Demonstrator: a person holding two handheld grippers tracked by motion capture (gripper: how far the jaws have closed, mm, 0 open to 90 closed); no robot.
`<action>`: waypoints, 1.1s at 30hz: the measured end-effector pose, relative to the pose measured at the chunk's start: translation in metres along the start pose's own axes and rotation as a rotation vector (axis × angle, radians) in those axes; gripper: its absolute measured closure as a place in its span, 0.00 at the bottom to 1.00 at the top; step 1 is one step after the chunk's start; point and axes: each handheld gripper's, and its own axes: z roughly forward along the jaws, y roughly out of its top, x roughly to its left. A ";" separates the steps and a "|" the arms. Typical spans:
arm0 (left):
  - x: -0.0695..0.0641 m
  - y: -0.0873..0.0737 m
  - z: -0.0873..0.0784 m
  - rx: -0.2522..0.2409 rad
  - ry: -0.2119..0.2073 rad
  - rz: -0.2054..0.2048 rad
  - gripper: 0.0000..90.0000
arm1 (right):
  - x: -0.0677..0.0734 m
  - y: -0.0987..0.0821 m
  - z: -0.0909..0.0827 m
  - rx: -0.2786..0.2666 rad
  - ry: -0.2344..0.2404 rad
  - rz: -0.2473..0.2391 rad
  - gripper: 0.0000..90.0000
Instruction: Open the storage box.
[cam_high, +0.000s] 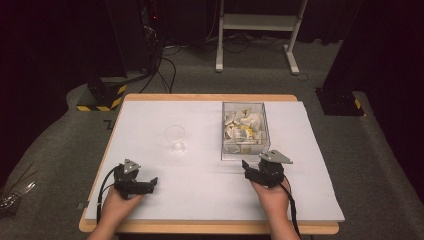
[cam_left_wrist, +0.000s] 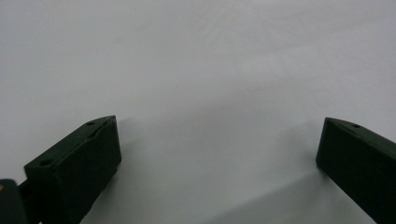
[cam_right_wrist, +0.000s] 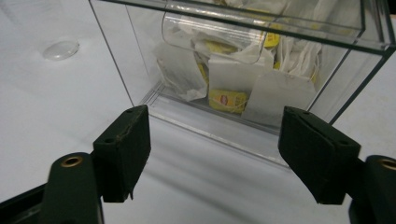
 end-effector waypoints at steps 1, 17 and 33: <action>0.000 0.000 0.000 0.000 0.000 0.000 0.00 | 0.000 0.000 0.000 0.000 0.000 0.000 0.30; 0.000 0.000 0.000 0.000 0.000 0.000 0.00 | -0.006 0.011 0.010 -0.048 0.003 0.064 0.43; 0.000 0.000 0.000 0.000 0.001 0.000 0.00 | -0.003 0.021 0.023 -0.035 -0.018 0.085 0.50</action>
